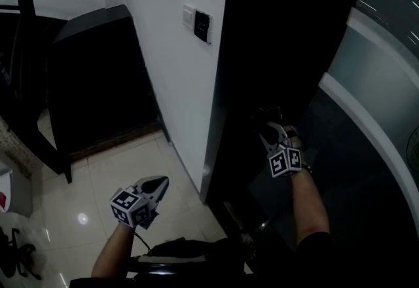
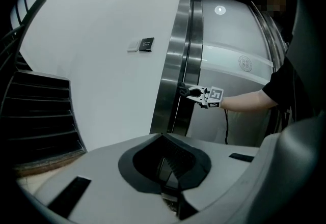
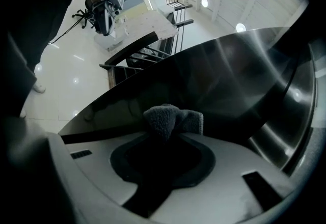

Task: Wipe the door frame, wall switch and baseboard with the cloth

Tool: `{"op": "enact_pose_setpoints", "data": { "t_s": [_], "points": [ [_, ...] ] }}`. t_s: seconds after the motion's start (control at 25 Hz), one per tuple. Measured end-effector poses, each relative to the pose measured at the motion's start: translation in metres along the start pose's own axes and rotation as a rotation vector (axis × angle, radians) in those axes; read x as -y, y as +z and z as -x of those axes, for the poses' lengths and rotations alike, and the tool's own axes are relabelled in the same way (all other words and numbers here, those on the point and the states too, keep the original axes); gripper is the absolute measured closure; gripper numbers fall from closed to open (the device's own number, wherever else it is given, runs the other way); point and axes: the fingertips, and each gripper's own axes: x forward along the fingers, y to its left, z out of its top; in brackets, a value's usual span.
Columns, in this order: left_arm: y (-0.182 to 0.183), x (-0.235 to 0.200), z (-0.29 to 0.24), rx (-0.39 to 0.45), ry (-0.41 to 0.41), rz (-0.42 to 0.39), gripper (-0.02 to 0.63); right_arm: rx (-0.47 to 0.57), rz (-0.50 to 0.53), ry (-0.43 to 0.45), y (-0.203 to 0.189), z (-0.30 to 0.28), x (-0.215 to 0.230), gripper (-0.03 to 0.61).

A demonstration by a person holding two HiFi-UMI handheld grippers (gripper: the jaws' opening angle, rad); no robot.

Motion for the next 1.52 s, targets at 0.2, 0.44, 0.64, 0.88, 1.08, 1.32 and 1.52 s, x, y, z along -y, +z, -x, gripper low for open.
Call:
{"op": "enact_pose_setpoints", "data": {
  "t_s": [0.2, 0.44, 0.64, 0.88, 1.08, 1.32, 1.52],
  "points": [
    [-0.007, 0.003, 0.001, -0.009, 0.008, 0.019, 0.612, -0.011, -0.016, 0.034, -0.008, -0.004, -0.019, 0.495],
    [-0.013, -0.001, 0.007, -0.014, 0.026, 0.030, 0.612, -0.026, -0.033, 0.073, -0.015, -0.008, -0.039, 0.495],
    [-0.016, -0.004, 0.009, -0.024, 0.037, 0.034, 0.612, -0.042, -0.053, 0.105, -0.021, -0.012, -0.057, 0.495],
    [-0.020, -0.005, 0.012, -0.034, 0.039, 0.032, 0.612, -0.058, -0.044, 0.145, -0.026, -0.016, -0.079, 0.495],
    [-0.021, -0.005, 0.014, -0.045, 0.049, 0.030, 0.612, -0.076, -0.023, 0.179, -0.032, -0.021, -0.097, 0.495],
    [-0.026, -0.008, 0.018, -0.057, 0.057, 0.033, 0.612, -0.096, -0.042, 0.205, -0.036, -0.028, -0.114, 0.495],
    [-0.026, -0.008, 0.019, -0.062, 0.050, 0.029, 0.612, -0.134, -0.041, 0.314, -0.035, -0.031, -0.154, 0.495]
  ]
}}
